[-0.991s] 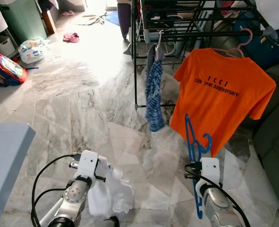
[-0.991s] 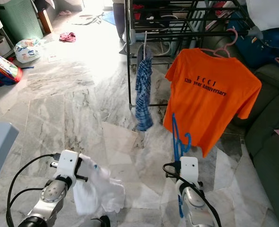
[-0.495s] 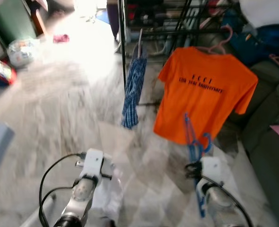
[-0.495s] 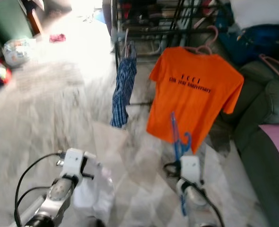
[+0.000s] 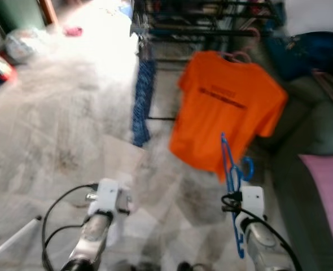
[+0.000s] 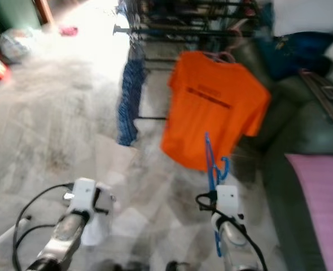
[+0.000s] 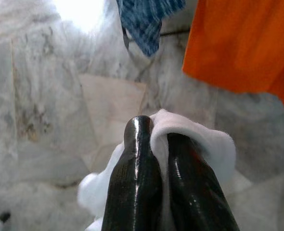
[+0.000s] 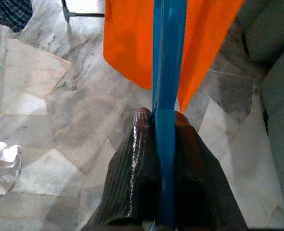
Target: Hang hanger
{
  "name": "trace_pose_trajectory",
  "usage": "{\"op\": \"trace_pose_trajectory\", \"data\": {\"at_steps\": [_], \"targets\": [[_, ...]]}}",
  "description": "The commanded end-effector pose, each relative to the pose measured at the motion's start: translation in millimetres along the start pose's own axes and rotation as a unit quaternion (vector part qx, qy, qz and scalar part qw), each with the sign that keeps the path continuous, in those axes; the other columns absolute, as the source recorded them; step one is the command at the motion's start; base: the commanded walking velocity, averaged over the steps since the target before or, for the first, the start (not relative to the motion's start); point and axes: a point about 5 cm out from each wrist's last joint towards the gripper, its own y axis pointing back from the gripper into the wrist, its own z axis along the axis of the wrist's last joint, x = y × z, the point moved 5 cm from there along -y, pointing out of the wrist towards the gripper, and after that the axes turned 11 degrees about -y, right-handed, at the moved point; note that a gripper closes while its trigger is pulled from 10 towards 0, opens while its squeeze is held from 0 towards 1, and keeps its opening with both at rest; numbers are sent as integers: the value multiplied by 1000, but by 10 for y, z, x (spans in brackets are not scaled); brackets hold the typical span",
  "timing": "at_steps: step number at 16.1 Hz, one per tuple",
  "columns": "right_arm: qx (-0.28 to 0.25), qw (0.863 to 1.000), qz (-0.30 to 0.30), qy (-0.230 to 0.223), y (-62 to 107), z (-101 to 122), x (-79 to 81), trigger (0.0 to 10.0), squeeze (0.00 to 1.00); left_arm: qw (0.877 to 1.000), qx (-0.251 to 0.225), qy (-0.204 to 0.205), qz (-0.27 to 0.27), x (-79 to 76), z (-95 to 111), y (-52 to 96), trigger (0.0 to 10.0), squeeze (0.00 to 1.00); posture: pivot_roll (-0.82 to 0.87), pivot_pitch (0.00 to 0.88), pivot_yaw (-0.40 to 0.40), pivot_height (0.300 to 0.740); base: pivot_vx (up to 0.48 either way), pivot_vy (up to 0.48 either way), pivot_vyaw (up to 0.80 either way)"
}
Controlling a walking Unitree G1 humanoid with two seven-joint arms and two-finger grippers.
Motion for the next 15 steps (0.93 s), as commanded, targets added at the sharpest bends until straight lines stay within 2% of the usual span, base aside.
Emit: {"op": "trace_pose_trajectory", "data": {"at_steps": [1, 3, 7, 13, 15], "targets": [[8, 1000, 12, -3, 2, -56, 83, 10000, 0, 1000, 4, 6, 6, 70, -41, 19, 10000, 0, 100, 194, -19, 740, 0, 0, 0], [11, 1000, 11, -8, 4, -69, 81, 10000, 0, 1000, 9, 14, 4, 90, -55, 15, 10000, 0, 102, 195, -19, 740, 0, 126, 0], [17, 1000, 8, -11, 10, -99, 77, 10000, 0, 1000, 6, 10, -1, 90, -50, 18, 10000, 0, 103, 200, -19, 740, 0, 424, 0], [22, 1000, 4, -9, 18, -124, 54, 10000, 0, 1000, 5, 7, -12, 53, -70, 38, 10000, 0, 104, 207, -13, 740, 0, 477, -411], [21, 1000, 1, -9, 20, -126, 41, 10000, 0, 1000, -4, -7, -9, 62, -43, 42, 10000, 0, 106, 209, -10, 740, 0, 0, 0]]}}
